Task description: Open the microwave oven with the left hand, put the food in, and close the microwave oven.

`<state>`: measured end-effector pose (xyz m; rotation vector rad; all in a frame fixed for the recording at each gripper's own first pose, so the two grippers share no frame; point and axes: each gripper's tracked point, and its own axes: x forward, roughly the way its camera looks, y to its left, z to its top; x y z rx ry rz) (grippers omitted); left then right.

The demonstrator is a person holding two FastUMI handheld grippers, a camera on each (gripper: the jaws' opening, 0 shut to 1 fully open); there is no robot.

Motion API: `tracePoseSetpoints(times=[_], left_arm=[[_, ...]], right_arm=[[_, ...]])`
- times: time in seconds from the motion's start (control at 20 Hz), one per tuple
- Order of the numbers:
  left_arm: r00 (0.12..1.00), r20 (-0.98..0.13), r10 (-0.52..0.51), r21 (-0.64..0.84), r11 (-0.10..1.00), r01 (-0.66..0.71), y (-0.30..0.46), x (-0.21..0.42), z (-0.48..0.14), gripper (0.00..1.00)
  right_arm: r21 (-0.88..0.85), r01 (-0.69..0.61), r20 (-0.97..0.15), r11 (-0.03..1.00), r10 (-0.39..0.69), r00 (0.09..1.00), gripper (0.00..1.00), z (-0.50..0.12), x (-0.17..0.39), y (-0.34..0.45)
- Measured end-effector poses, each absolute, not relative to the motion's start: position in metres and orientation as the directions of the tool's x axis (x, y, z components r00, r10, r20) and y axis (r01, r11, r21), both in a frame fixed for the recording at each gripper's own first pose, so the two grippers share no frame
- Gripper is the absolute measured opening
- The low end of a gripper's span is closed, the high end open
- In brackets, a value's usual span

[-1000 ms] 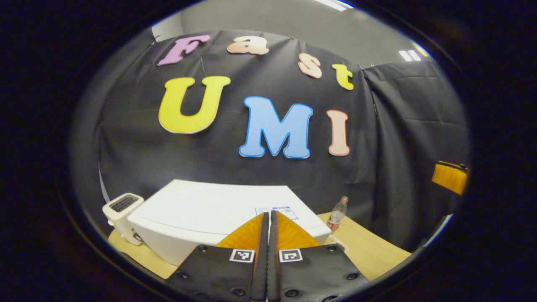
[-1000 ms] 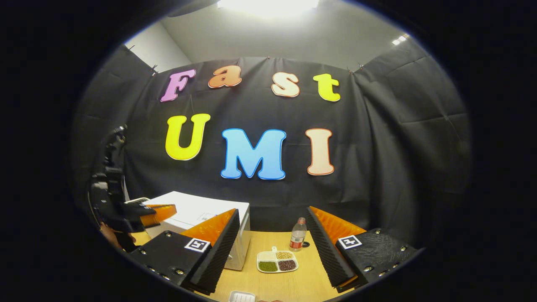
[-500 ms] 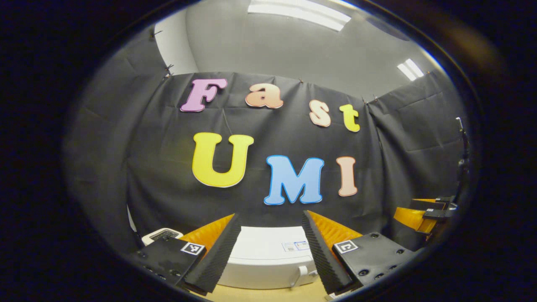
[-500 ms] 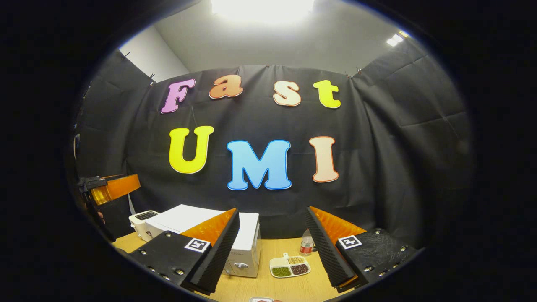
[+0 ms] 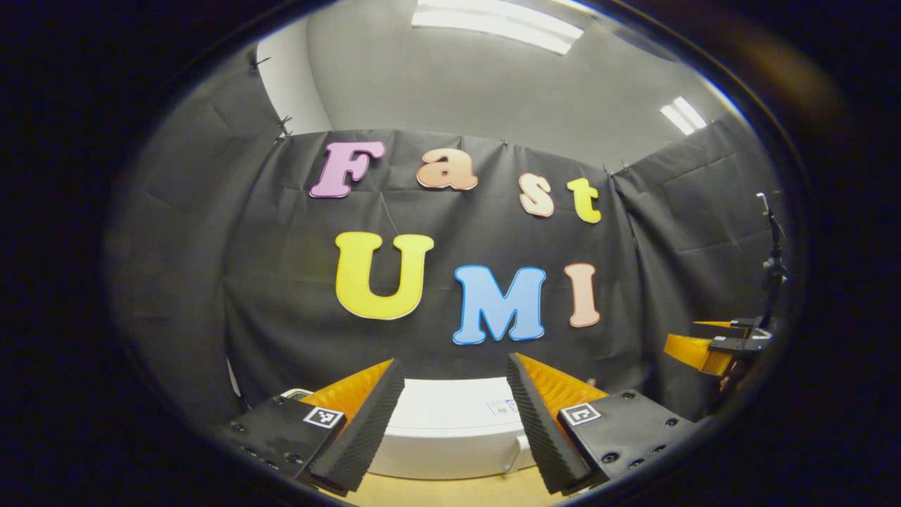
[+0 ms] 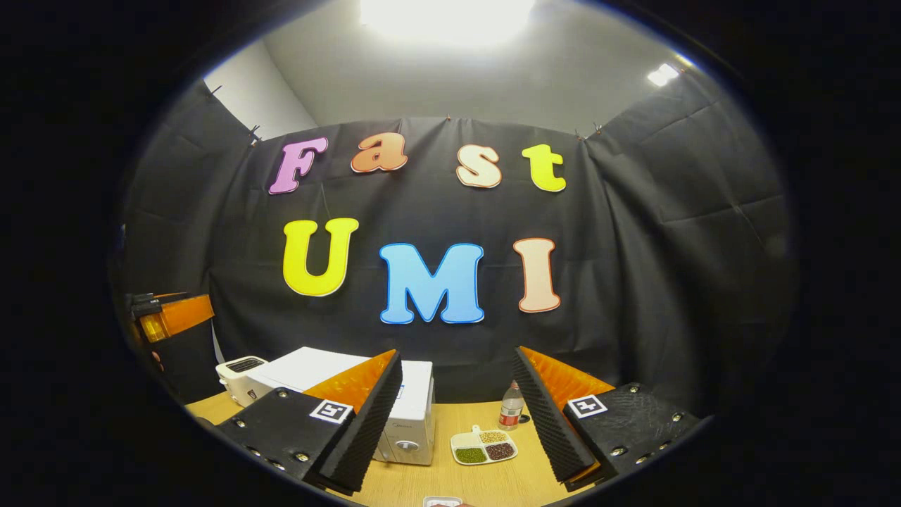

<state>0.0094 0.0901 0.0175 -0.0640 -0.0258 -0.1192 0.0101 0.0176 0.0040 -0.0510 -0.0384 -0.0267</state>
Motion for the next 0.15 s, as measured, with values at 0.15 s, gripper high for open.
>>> tracePoseSetpoints(times=[0.15], left_arm=[[0.99,0.017,-0.14,-0.066,0.988,0.141,0.09,0.0083,0.0161,0.97]], right_arm=[[-0.069,0.034,0.031,0.997,-0.032,0.999,0.95,0.0046,0.0087,0.0211]])
